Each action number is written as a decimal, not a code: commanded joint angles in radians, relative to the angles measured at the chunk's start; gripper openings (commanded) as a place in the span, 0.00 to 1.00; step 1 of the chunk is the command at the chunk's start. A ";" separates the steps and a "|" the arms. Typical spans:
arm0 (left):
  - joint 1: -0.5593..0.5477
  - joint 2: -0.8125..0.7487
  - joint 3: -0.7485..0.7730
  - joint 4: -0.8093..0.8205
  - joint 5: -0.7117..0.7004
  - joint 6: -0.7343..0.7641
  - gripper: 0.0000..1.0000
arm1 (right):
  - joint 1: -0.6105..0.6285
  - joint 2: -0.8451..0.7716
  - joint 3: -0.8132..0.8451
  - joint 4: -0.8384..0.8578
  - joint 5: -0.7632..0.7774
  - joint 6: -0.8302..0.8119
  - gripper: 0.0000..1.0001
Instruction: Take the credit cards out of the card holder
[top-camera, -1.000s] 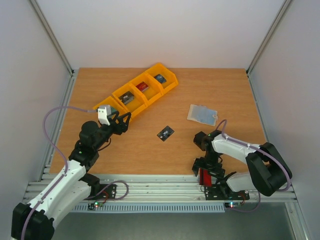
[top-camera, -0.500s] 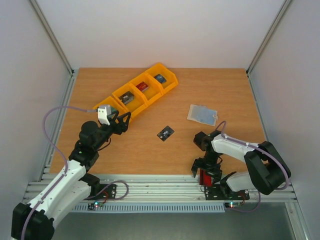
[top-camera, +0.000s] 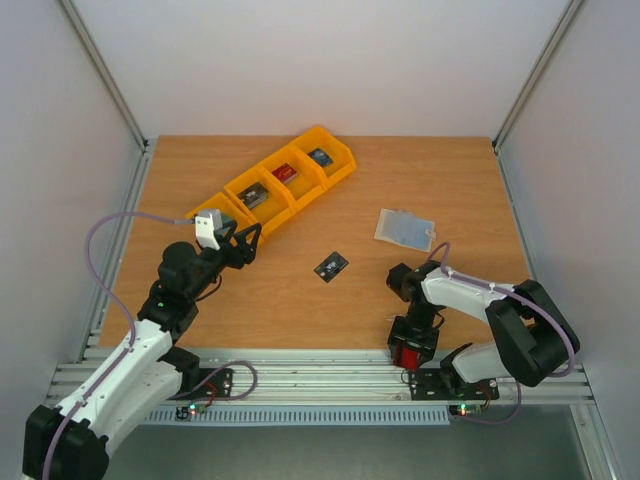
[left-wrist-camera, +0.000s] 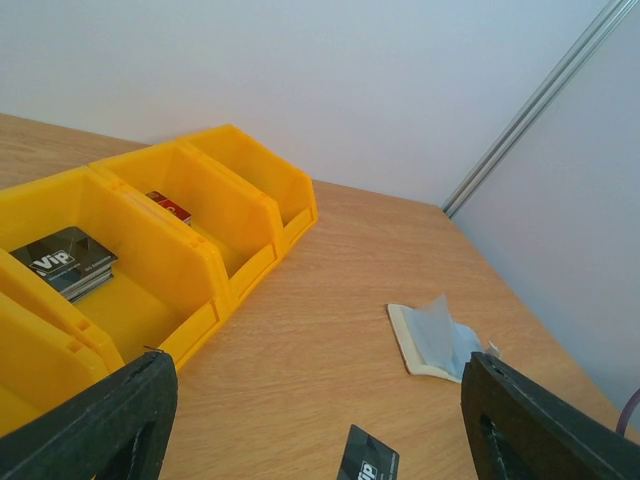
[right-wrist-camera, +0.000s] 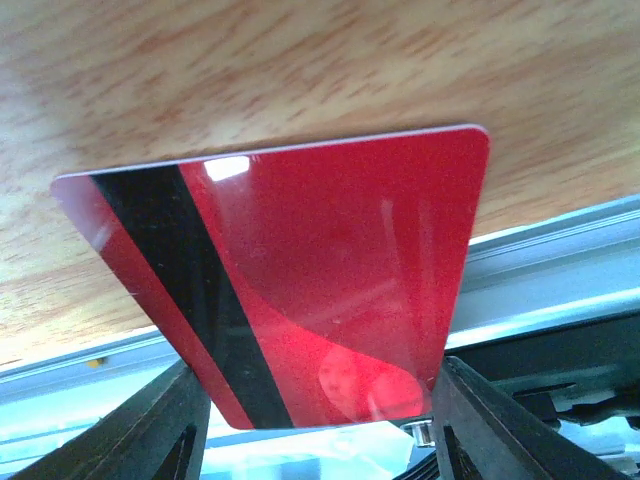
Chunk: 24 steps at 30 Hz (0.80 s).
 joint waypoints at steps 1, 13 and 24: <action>0.005 0.001 0.003 0.071 -0.017 0.023 0.79 | 0.004 0.005 0.006 -0.005 -0.010 -0.015 0.55; 0.004 0.008 0.003 0.082 -0.012 0.033 0.79 | 0.004 -0.060 0.112 -0.078 -0.019 -0.088 0.51; 0.005 0.007 0.016 0.071 -0.033 0.012 0.79 | 0.005 -0.129 0.301 -0.156 0.019 -0.178 0.48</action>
